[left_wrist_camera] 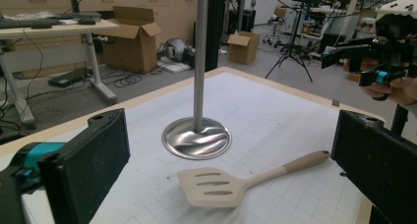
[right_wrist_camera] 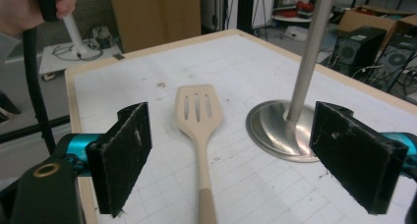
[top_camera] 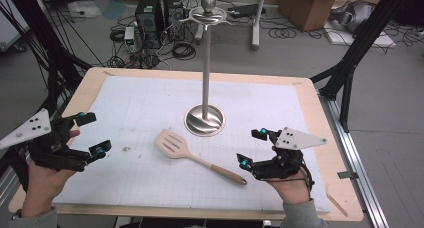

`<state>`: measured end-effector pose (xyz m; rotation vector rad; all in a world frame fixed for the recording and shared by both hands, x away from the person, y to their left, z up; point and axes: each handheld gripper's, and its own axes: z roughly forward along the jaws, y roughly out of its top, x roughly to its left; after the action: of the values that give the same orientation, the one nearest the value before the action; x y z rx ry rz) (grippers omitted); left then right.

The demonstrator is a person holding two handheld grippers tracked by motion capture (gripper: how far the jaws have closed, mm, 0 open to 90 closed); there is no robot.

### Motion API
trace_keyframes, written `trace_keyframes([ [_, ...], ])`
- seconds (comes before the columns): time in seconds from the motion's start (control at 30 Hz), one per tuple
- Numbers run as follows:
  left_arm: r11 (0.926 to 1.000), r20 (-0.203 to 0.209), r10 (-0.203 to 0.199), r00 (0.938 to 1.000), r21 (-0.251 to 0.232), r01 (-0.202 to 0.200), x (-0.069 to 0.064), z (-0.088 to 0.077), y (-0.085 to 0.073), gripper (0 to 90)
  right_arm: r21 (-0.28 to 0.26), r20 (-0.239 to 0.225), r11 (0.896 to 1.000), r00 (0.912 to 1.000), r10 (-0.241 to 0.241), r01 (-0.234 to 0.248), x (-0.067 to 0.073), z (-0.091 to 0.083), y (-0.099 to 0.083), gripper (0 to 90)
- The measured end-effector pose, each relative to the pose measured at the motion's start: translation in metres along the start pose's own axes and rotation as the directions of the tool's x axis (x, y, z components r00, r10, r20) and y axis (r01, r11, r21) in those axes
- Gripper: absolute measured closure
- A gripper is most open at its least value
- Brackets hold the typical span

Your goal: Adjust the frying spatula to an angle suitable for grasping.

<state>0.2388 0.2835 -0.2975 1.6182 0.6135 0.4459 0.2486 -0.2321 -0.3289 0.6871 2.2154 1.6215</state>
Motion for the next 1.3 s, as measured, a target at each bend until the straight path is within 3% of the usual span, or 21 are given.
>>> trace_keyframes([
  [0.27,1.0000,-0.005,-0.002,1.0000,0.008,0.002,0.000,0.000,-0.001,1.7,0.061,-0.027,0.998,0.9996,-0.004,0.006,0.003,0.018,-0.008,25.1],
  [0.3,1.0000,-0.005,-0.005,1.0000,0.007,0.005,0.001,0.000,-0.001,1.7,0.068,-0.041,0.998,0.9991,-0.006,0.009,0.002,0.021,-0.009,31.6],
  [0.37,0.9999,-0.005,-0.005,1.0000,0.011,0.005,0.001,0.000,-0.002,1.7,0.075,-0.047,0.997,0.9988,-0.012,0.015,0.002,0.023,-0.011,34.6],
  [0.4,0.9999,-0.006,-0.009,0.9999,0.011,0.010,0.001,0.000,-0.002,1.7,0.080,-0.050,0.997,0.9987,-0.008,0.012,0.002,0.024,-0.012,41.6],
  [0.5,0.9998,-0.007,-0.010,0.9999,0.015,0.011,0.001,0.000,-0.003,1.7,0.086,-0.059,0.996,0.9982,-0.009,0.014,0.001,0.025,-0.014,47.0],
  [0.53,0.9998,-0.007,-0.011,0.9999,0.016,0.012,0.001,0.001,-0.003,1.7,0.096,-0.056,0.995,0.9984,-0.008,0.014,0.000,0.028,-0.017,55.0],
  [0.67,0.9997,-0.008,-0.008,0.9999,0.022,0.008,0.001,0.001,-0.003,1.7,0.134,-0.041,0.990,0.9988,-0.029,0.034,-0.001,0.033,-0.024,70.8],
  [0.7,0.9997,-0.007,-0.008,0.9999,0.023,0.008,0.001,0.001,-0.003,1.7,0.134,-0.041,0.990,0.9988,-0.029,0.034,-0.001,0.033,-0.024,70.8],
  [0.73,0.9997,-0.007,-0.009,0.9999,0.021,0.009,0.001,0.001,-0.003,1.7,0.135,-0.038,0.990,0.9985,-0.040,0.044,-0.002,0.034,-0.028,78.4],
  [0.9,0.9996,-0.012,-0.017,0.9998,0.021,0.017,0.002,0.001,-0.004,1.7,0.136,-0.054,0.990,0.9981,-0.029,0.036,-0.004,0.038,-0.036,89.3],
  [1.1,0.9995,-0.012,-0.018,0.9998,0.025,0.018,0.002,0.003,-0.005,1.7,0.181,-0.083,0.982,0.9961,-0.032,0.046,-0.003,0.050,-0.045,89.6],
  [1.3,0.9994,-0.012,-0.019,0.9997,0.029,0.020,0.003,0.003,-0.006,1.7,0.225,-0.109,0.970,0.9915,-0.071,0.094,0.000,0.062,-0.054,89.7],
])
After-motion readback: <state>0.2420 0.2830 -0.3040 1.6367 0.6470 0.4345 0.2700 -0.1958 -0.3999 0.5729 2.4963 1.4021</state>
